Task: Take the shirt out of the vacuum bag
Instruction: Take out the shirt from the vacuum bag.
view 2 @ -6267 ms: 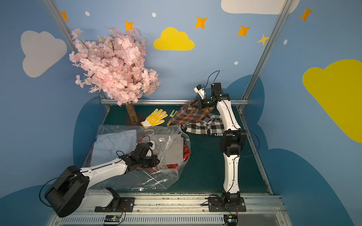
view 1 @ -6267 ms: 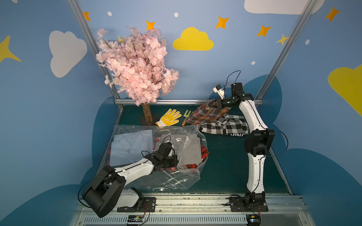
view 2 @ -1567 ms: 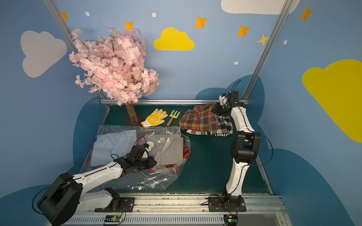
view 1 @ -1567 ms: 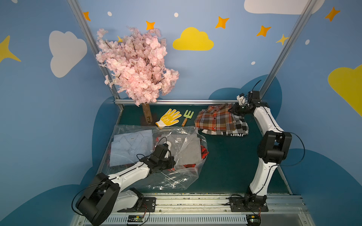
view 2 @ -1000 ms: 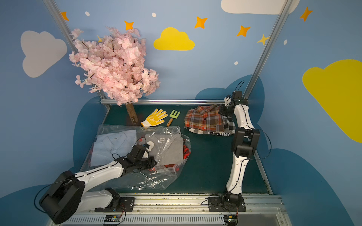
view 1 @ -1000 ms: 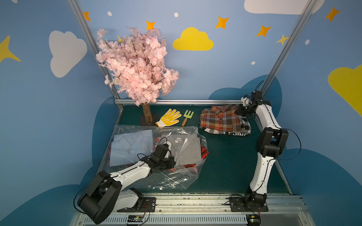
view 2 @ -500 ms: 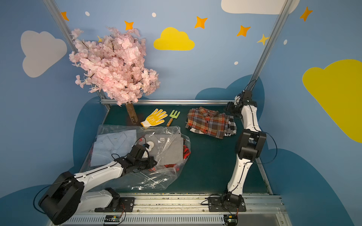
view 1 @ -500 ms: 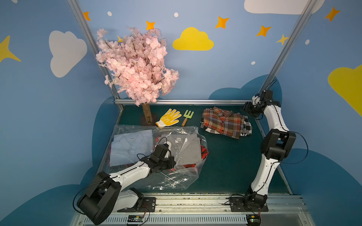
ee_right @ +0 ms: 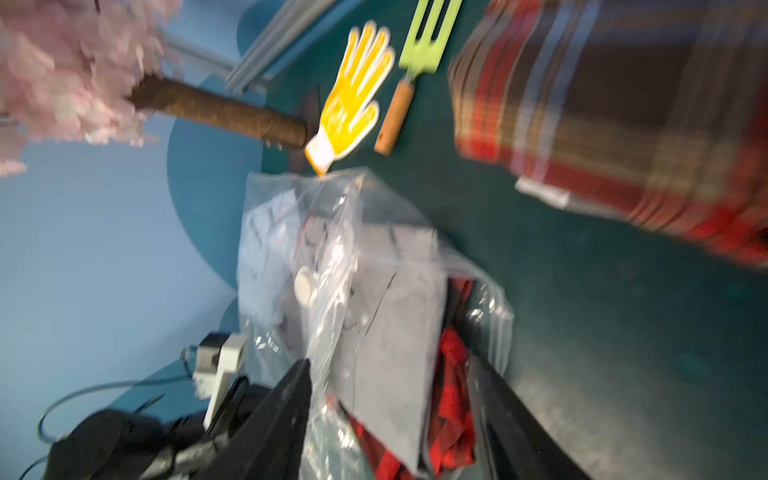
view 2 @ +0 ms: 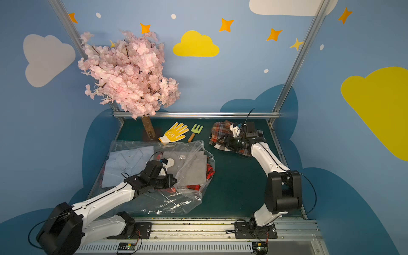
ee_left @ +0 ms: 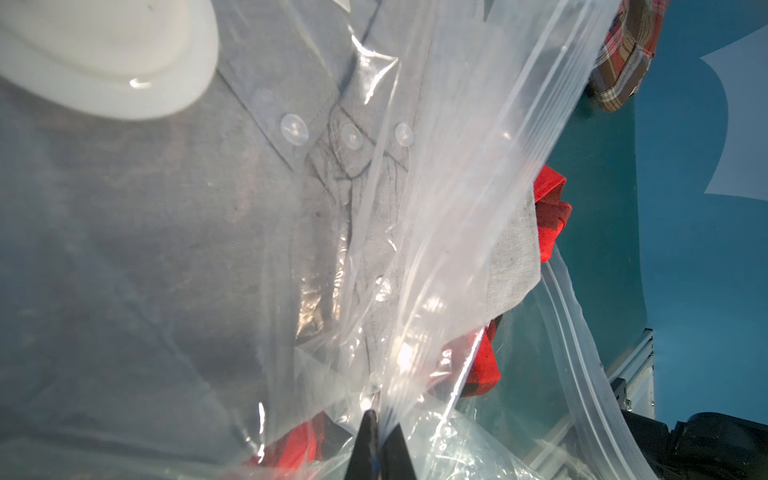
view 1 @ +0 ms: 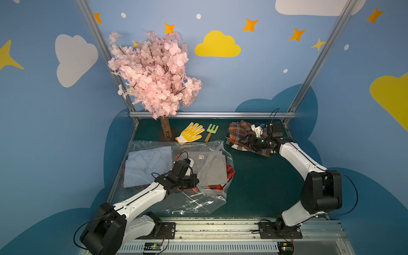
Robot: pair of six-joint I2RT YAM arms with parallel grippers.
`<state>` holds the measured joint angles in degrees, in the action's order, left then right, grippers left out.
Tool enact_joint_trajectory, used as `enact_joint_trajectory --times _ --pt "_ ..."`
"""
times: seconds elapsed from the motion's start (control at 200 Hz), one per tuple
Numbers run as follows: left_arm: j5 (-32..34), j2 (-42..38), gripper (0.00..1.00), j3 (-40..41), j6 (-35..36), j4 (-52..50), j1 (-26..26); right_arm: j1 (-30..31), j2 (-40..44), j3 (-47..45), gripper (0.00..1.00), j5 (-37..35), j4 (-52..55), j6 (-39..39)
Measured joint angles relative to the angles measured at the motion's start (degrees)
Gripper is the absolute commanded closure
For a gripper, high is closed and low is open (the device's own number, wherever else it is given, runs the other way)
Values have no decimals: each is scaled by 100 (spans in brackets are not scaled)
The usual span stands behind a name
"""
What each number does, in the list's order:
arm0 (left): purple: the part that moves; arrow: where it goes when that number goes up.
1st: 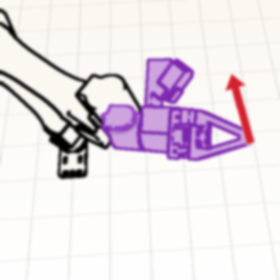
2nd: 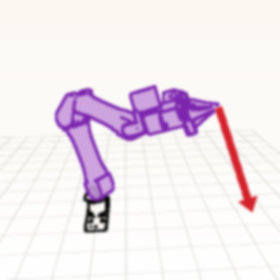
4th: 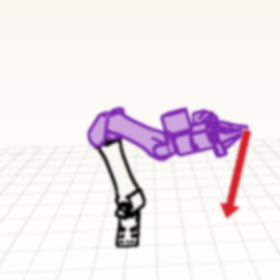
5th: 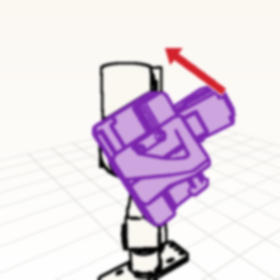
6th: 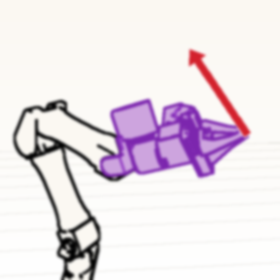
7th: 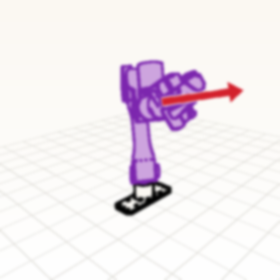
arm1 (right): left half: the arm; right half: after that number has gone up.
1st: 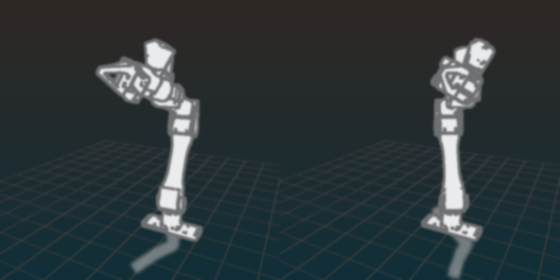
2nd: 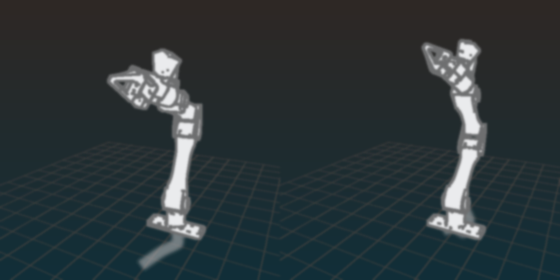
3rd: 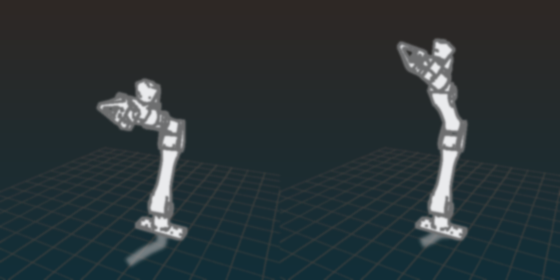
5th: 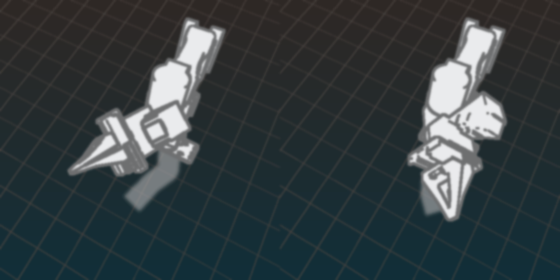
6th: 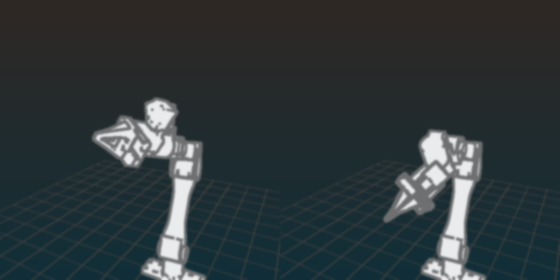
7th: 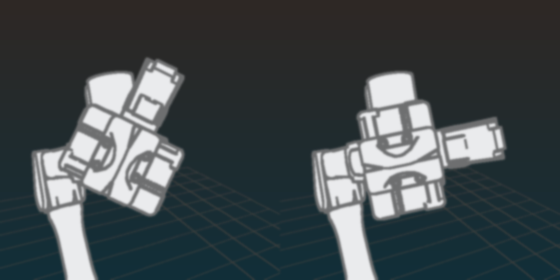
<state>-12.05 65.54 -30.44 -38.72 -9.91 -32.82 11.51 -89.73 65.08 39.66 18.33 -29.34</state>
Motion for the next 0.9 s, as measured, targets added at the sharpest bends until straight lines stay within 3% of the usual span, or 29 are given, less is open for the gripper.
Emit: enact_joint_trajectory --times 0.285,0.536,0.901 --pt "-7 13 96 11 4 160 -151 1180 111 -1685 50 160 -1147 -933" --pt "-61 352 96 109 17 568 -306 1611 -131 -1847 51 -4 -1587 -1139" --pt "-201 870 97 302 -48 1322 -546 1683 -592 -1871 52 -328 -1641 -1054"
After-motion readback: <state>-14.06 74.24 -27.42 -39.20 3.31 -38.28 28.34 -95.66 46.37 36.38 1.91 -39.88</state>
